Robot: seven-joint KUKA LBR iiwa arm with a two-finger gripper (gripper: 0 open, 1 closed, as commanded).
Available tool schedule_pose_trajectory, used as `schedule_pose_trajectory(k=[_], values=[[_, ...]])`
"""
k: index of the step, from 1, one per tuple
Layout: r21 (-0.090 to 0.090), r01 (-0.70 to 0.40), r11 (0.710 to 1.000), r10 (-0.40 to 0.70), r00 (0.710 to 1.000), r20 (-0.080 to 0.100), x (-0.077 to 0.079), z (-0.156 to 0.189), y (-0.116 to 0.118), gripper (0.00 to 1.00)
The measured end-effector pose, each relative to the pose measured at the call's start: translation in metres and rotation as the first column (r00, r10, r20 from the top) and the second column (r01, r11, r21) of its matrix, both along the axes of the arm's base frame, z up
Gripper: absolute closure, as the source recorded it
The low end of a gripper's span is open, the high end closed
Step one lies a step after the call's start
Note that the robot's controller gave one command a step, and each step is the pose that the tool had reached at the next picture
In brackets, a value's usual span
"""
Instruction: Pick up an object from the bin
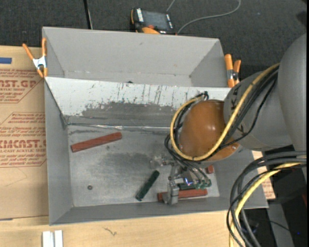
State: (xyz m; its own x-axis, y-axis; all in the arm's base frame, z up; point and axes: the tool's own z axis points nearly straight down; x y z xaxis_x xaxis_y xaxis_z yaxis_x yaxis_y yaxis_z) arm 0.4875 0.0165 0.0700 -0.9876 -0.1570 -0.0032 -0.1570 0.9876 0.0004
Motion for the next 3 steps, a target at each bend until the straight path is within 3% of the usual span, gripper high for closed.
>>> schedule_pose_trajectory(k=[1, 2, 3], values=[[-0.001, 0.000, 1.000, 0.000, 1.000, -0.009, -0.001, 0.002, 0.000, 1.00], [-0.001, -0.309, 0.951, 0.309, 0.951, 0.001, 0.029, 0.074, 0.019, 1.00], [-0.002, -0.320, 0.947, 0.320, 0.947, 0.008, 0.026, 0.184, 0.045, 1.00]])
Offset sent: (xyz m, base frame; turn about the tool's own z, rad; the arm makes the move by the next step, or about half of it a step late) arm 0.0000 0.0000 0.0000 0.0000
